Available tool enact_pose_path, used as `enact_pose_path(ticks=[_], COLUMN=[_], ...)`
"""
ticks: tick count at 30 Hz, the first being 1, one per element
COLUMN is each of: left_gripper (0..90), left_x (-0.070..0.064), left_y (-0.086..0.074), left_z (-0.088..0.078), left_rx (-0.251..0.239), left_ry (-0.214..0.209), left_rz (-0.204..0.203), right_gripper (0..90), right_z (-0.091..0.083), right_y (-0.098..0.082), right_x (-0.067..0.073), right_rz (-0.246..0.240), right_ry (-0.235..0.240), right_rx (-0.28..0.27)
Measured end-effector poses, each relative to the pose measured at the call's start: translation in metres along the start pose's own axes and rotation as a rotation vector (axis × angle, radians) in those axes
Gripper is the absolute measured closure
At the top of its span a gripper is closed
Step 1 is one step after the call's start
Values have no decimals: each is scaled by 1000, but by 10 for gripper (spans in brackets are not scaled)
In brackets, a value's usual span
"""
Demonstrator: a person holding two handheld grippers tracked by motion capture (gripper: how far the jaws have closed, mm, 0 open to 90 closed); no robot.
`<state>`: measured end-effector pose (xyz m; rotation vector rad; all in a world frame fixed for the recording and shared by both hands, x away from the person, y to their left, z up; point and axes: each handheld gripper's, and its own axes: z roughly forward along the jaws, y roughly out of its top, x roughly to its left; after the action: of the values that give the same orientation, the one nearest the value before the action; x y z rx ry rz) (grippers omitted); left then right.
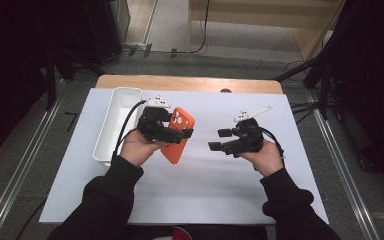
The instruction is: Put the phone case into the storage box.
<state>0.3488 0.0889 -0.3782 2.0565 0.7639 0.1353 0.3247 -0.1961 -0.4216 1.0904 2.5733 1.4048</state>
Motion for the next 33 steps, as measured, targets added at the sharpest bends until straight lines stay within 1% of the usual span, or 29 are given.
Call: enact_pose_path(ticks=[3, 8, 11, 16, 19, 21, 24, 27, 33], left_gripper=[159, 159, 159, 159, 159, 159, 159, 159, 159], left_x=[2, 5, 6, 8, 9, 11, 12, 14, 17], left_y=[1, 2, 2, 3, 4, 4, 5, 6, 6], left_z=[-2, -6, -9, -11, -13, -15, -17, -20, -25], left_rx=[4, 1, 2, 8, 10, 13, 6, 2, -4], left_ry=[2, -6, -9, -11, -8, -6, -3, -1, -1], left_rz=[4, -7, -12, -15, -16, -21, -27, -31, -28], right_gripper=[269, 266, 266, 266, 266, 265, 263, 263, 263], right_z=[2, 1, 1, 2, 2, 3, 4, 3, -1], right_y=[-4, -8, -11, -19, -24, -28, -34, -37, -42], right_x=[5, 11, 12, 14, 16, 17, 17, 17, 19], right_rz=[-28, -36, -39, -53, -53, -57, -67, -56, -55], right_ry=[-4, 10, 19, 12, 10, 14, 22, 23, 9], right_rx=[5, -10, -23, -16, -10, -18, -17, -15, -15])
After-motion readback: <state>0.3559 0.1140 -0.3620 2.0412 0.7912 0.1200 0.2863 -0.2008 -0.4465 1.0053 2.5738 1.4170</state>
